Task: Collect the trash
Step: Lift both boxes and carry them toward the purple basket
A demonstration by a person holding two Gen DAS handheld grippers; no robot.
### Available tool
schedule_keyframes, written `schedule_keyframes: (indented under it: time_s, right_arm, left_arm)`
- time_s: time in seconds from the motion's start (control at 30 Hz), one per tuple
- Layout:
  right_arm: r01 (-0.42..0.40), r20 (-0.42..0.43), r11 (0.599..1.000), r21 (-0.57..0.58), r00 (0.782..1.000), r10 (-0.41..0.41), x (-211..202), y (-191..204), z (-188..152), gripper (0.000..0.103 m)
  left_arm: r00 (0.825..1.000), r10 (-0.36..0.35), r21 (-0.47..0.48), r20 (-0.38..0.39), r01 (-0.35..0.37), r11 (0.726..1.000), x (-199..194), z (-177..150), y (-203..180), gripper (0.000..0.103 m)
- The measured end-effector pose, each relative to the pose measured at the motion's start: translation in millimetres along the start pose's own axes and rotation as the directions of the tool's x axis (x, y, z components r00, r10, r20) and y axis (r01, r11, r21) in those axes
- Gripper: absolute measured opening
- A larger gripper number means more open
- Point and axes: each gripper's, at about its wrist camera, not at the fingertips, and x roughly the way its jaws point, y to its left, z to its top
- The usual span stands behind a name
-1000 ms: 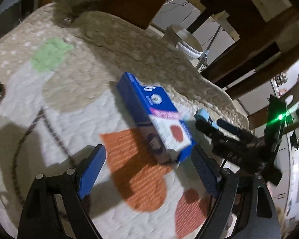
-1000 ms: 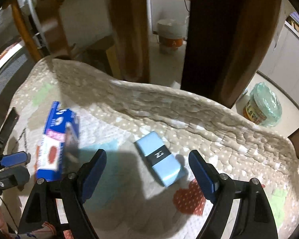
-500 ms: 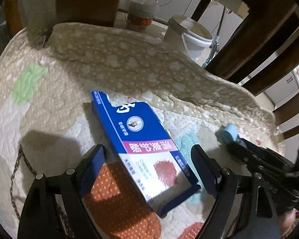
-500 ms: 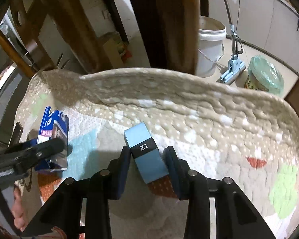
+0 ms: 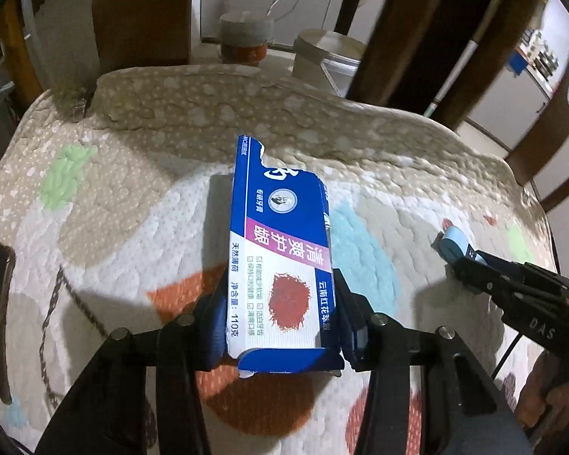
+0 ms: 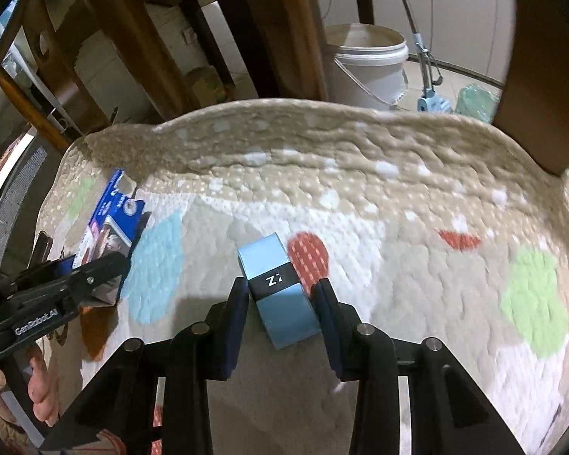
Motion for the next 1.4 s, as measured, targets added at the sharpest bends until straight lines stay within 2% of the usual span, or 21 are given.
schedule_keyframes:
  time_s: [0.17, 0.37, 0.4, 0.53, 0.67, 0.7, 0.73, 0.8, 0.93, 0.97, 1.0, 1.07, 1.1, 1.4]
  right_arm:
    - [0.024, 0.003, 0.999, 0.024, 1.000, -0.024, -16, -5, -21, 0.038]
    - [0.076, 0.017, 0.996, 0.039, 0.997, -0.077, -43, -9, -53, 0.036]
    - [0.081, 0.019, 0.996, 0.044, 0.996, -0.082, -49, -11, -59, 0.028]
    - [0.103, 0.027, 0.992, 0.067, 0.994, -0.105, -65, -15, -80, 0.029]
    - [0.094, 0.023, 0.992, 0.080, 0.995, -0.096, -71, -19, -93, 0.029]
    - [0.106, 0.033, 0.991, 0.080, 0.993, -0.109, -73, -20, -96, 0.039]
    - [0.118, 0.043, 0.990, 0.074, 0.992, -0.122, -74, -20, -96, 0.058]
    - [0.150, 0.074, 0.988, 0.047, 0.985, -0.153, -74, -17, -96, 0.074]
    - [0.180, 0.029, 0.984, 0.015, 0.983, -0.181, -52, -17, -93, 0.075]
    - [0.193, 0.020, 0.981, 0.015, 0.981, -0.193, -47, -17, -94, 0.074]
    - [0.208, 0.025, 0.978, 0.017, 0.978, -0.208, -46, -17, -96, 0.068]
    - [0.217, 0.039, 0.976, 0.022, 0.975, -0.218, -50, -17, -97, 0.046]
    - [0.212, 0.037, 0.977, 0.026, 0.976, -0.213, -52, -17, -97, 0.028]
    - [0.205, 0.091, 0.975, 0.082, 0.973, -0.212, -91, -24, -111, 0.028]
  left_arm:
    - [1.000, -0.031, 0.014, 0.002, 0.031, 0.999, -19, -19, -10, 0.046]
    - [0.999, -0.038, 0.099, 0.037, 0.034, 0.995, -43, -41, -40, 0.046]
    - [0.998, -0.038, 0.113, 0.043, 0.033, 0.993, -48, -43, -46, 0.046]
    - [0.997, -0.050, 0.157, 0.064, 0.040, 0.987, -58, -48, -65, 0.046]
    - [0.996, -0.061, 0.145, 0.058, 0.052, 0.988, -65, -57, -64, 0.046]
    - [0.997, -0.060, 0.139, 0.054, 0.052, 0.989, -67, -59, -63, 0.046]
    - [0.997, -0.057, 0.130, 0.050, 0.051, 0.990, -66, -62, -60, 0.046]
    - [0.998, -0.053, 0.121, 0.040, 0.048, 0.992, -66, -66, -57, 0.046]
    - [0.999, -0.040, 0.129, 0.027, 0.036, 0.991, -67, -73, -55, 0.046]
    - [0.999, -0.033, 0.139, 0.029, 0.028, 0.990, -68, -75, -56, 0.046]
    - [0.999, -0.029, 0.146, 0.031, 0.024, 0.989, -68, -76, -57, 0.046]
    - [0.999, -0.026, 0.161, 0.033, 0.021, 0.987, -70, -77, -62, 0.046]
    - [0.999, -0.028, 0.167, 0.034, 0.022, 0.986, -71, -78, -64, 0.046]
    - [0.997, -0.023, 0.238, 0.074, 0.005, 0.971, -85, -89, -89, 0.046]
